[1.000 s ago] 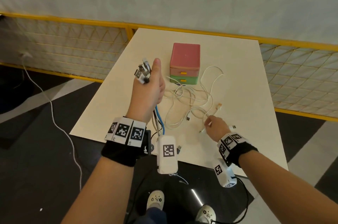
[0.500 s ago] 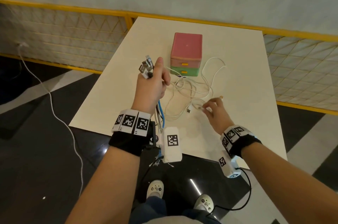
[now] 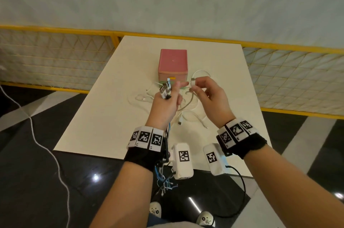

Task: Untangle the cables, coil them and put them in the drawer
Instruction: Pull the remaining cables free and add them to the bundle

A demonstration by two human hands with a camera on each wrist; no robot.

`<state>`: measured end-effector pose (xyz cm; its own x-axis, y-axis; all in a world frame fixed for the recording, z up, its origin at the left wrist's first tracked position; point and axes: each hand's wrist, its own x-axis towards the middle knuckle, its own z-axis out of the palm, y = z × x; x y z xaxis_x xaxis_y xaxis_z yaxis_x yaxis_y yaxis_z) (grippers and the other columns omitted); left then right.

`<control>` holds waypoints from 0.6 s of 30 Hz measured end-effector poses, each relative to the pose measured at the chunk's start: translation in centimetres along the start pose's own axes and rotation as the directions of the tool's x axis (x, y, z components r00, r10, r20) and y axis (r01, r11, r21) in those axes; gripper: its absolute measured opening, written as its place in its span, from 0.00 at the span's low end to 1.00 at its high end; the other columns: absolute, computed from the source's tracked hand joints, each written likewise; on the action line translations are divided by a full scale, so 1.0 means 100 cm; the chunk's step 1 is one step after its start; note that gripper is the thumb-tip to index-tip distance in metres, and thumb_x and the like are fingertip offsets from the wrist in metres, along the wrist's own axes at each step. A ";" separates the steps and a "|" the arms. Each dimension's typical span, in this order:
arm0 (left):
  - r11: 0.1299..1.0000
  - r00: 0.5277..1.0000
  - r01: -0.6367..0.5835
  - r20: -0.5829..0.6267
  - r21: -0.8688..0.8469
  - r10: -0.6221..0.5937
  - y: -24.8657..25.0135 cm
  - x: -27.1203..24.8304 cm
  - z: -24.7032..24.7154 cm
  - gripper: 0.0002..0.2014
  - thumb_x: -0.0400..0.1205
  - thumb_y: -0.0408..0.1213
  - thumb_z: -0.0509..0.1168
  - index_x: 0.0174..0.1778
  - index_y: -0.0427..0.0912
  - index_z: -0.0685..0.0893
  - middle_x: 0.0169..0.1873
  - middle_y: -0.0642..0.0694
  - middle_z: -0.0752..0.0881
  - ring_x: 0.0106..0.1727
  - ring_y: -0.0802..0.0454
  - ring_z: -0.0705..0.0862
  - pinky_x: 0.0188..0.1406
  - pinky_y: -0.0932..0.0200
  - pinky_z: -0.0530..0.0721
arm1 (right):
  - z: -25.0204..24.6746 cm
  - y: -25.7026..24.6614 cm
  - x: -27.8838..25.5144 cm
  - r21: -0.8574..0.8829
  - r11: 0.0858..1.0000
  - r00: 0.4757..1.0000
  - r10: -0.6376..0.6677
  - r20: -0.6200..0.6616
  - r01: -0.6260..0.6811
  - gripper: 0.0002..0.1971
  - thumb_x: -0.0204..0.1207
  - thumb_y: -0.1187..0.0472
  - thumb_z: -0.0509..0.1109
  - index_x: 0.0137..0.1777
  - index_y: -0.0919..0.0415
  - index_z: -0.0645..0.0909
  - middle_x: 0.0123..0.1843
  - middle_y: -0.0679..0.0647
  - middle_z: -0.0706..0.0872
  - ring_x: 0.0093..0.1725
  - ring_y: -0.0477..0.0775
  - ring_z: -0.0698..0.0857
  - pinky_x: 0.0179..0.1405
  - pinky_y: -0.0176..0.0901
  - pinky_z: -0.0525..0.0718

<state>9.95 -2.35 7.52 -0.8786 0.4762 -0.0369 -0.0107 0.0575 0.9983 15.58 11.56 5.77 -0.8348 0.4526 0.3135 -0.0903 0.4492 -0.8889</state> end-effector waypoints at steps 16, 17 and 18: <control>0.999 0.999 -0.035 -0.011 -0.034 0.034 0.013 0.008 0.007 0.14 0.87 0.44 0.62 0.37 0.43 0.83 0.12 0.56 0.73 0.14 0.61 0.69 0.19 0.66 0.70 | 0.010 -0.009 -0.007 -0.088 0.996 0.938 0.054 0.343 -0.025 0.11 0.84 0.61 0.60 0.40 0.55 0.79 0.34 0.40 0.84 0.19 0.51 0.75 0.21 0.32 0.73; 0.999 0.999 -0.036 -0.021 -0.022 0.035 0.012 0.010 0.007 0.16 0.87 0.44 0.61 0.36 0.42 0.81 0.12 0.55 0.73 0.15 0.61 0.69 0.20 0.66 0.70 | 0.009 -0.009 -0.006 -0.090 0.995 0.939 0.060 0.338 -0.031 0.11 0.84 0.61 0.59 0.40 0.54 0.78 0.32 0.39 0.82 0.19 0.51 0.76 0.20 0.32 0.72; 0.999 0.998 -0.044 -0.045 -0.013 0.044 0.011 0.011 0.005 0.18 0.88 0.46 0.60 0.33 0.43 0.78 0.13 0.55 0.73 0.15 0.60 0.70 0.22 0.64 0.70 | 0.009 -0.010 -0.006 -0.088 0.995 0.933 0.073 0.353 -0.044 0.11 0.85 0.60 0.58 0.42 0.56 0.78 0.31 0.40 0.80 0.19 0.52 0.78 0.19 0.34 0.73</control>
<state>9.19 -1.31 8.56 -0.8988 0.4384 0.0088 0.0219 0.0249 0.9994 15.66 10.18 6.19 -0.9770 0.1828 0.1099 -0.0051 0.4951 -0.8688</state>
